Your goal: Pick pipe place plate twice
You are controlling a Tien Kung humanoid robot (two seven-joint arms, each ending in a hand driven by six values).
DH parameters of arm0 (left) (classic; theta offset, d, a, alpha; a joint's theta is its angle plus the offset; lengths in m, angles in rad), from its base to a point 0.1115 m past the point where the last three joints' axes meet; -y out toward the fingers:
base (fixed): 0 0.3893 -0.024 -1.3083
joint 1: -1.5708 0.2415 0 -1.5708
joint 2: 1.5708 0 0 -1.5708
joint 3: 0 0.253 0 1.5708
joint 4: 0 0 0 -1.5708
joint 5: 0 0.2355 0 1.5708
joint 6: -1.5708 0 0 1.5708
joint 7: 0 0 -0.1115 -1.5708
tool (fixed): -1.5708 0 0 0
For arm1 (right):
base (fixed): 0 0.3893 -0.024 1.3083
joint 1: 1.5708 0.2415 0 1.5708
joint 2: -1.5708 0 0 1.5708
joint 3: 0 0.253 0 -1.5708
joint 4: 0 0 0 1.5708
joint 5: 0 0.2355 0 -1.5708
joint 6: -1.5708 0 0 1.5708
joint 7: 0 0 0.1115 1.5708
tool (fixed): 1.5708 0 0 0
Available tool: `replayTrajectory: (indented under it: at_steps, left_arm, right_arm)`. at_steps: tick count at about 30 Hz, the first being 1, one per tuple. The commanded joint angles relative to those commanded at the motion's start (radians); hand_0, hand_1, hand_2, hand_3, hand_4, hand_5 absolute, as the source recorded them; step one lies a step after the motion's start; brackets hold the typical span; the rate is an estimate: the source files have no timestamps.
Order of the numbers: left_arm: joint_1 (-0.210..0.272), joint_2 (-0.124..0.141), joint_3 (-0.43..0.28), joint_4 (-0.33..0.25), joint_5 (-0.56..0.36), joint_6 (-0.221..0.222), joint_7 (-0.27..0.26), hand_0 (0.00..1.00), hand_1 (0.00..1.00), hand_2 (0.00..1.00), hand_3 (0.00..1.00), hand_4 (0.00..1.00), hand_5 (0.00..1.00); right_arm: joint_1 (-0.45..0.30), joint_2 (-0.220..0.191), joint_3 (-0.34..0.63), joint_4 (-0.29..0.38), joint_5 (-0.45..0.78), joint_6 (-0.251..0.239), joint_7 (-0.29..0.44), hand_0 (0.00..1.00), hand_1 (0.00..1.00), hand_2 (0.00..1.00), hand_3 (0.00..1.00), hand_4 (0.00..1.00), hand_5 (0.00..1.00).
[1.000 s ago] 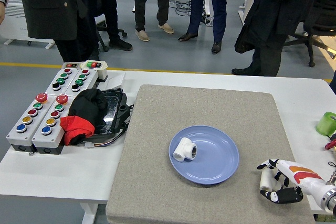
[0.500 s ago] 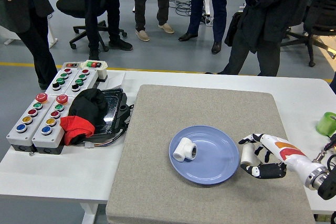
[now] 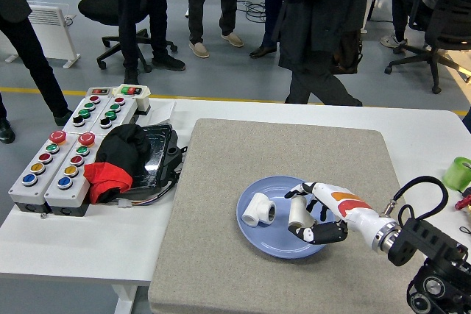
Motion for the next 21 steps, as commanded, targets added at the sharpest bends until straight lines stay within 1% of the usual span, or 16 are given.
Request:
replayTrajectory:
  at_steps: [9, 10, 15, 16, 21]
  left_arm:
    - [0.0, 0.0, -0.001, 0.0, 0.001, 0.0, 0.001, 0.722, 0.748, 0.7, 0.648, 0.407, 0.998]
    - [0.0, 0.0, -0.001, 0.0, 0.002, -0.001, 0.001, 0.721, 0.748, 0.7, 0.648, 0.406, 0.998]
    - [0.001, 0.0, -0.002, 0.0, 0.003, -0.002, 0.001, 0.721, 0.748, 0.7, 0.648, 0.406, 0.998]
    - [0.002, -0.001, -0.002, 0.0, 0.003, -0.001, 0.001, 0.721, 0.748, 0.701, 0.649, 0.406, 0.998]
    - [0.005, -0.002, -0.001, 0.0, 0.004, -0.002, 0.001, 0.721, 0.748, 0.701, 0.649, 0.406, 0.998]
  right_arm:
    - [0.026, 0.008, -0.05, -0.035, -0.059, -0.035, -0.006, 0.363, 0.498, 0.606, 0.736, 0.658, 0.314]
    - [0.028, 0.01, -0.056, -0.039, -0.066, -0.037, -0.009, 0.419, 0.54, 0.645, 0.747, 0.658, 0.311]
    - [0.03, 0.013, -0.076, -0.055, -0.089, -0.039, -0.022, 0.419, 0.54, 0.645, 0.747, 0.658, 0.311]
    - [0.03, 0.013, -0.08, -0.059, -0.093, -0.039, -0.022, 0.79, 0.783, 0.874, 0.85, 0.679, 0.328]
    - [0.031, 0.018, -0.088, -0.072, -0.105, -0.034, -0.027, 0.79, 0.783, 0.874, 0.85, 0.679, 0.328]
